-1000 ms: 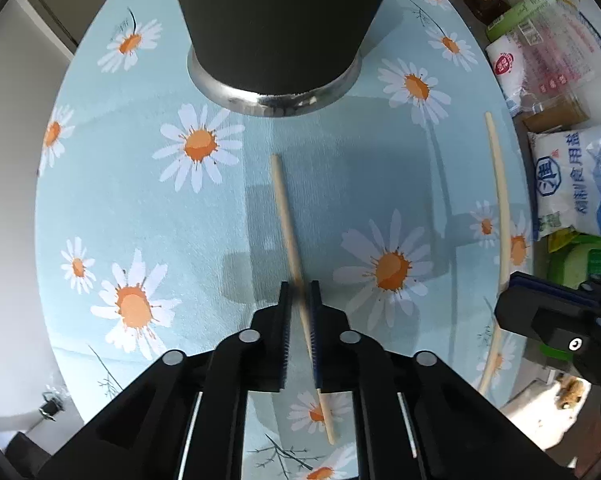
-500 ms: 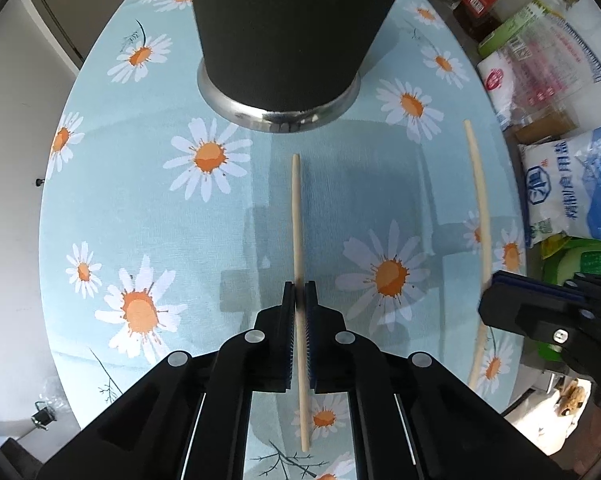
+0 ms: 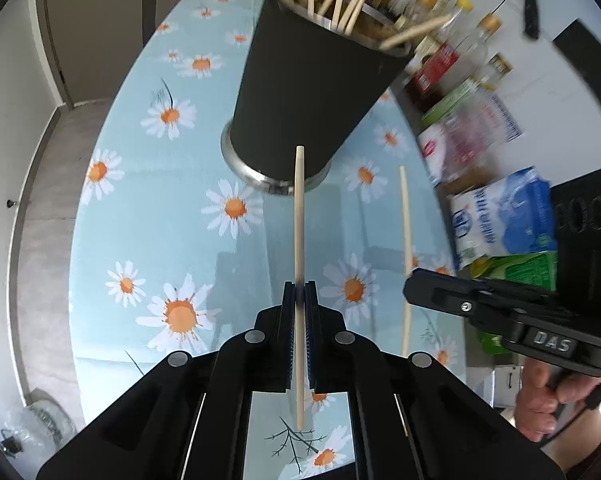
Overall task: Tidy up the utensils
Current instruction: 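Lift both held chopsticks upright over the black utensil holder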
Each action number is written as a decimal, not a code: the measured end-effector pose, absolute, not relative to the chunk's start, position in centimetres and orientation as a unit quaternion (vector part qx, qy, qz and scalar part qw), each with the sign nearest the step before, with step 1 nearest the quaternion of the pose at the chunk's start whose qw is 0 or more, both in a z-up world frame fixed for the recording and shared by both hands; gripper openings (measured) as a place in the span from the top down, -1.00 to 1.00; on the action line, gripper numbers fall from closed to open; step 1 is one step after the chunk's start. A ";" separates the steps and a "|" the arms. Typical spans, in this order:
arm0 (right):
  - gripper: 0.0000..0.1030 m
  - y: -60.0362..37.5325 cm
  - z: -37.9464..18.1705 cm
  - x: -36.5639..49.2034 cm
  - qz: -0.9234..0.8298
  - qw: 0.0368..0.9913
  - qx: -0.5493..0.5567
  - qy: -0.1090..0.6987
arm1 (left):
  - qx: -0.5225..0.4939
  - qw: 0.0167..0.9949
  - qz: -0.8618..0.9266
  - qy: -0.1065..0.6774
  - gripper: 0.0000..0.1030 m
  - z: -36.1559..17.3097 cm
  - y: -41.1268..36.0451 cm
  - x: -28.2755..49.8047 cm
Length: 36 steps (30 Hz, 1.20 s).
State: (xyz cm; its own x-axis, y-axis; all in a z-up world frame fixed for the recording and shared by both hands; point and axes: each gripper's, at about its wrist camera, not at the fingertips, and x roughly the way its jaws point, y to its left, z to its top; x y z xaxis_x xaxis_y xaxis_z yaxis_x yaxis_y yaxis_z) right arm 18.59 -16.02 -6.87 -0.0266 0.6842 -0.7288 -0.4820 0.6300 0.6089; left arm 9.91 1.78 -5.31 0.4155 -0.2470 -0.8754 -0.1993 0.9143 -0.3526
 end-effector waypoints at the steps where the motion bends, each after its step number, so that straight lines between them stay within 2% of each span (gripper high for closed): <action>1: 0.89 -15.9 -6.6 18.5 0.421 0.697 0.088 0.574 | -0.207 0.819 -0.017 0.536 0.93 -4.9 2.1 10.1; 12: 0.89 -15.8 -2.3 16.7 0.437 0.751 0.093 0.487 | -0.193 0.861 -0.049 0.468 0.93 -1.2 3.8 9.2; 24: 0.89 -14.9 4.2 17.3 0.438 0.824 0.105 0.344 | -0.175 0.917 -0.095 0.345 0.93 4.4 5.9 10.8; 36: 0.89 -12.7 7.5 21.3 0.424 0.855 0.097 0.283 | -0.170 0.944 -0.112 0.261 0.93 8.2 7.9 13.9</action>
State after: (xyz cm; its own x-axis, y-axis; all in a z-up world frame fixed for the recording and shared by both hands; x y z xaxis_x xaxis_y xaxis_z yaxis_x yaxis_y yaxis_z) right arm 21.29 -12.70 7.51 0.4793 0.7803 -0.4019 -0.6703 0.6210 0.4063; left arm 13.92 7.89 8.21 0.8388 -0.3008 -0.4538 0.1234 0.9169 -0.3796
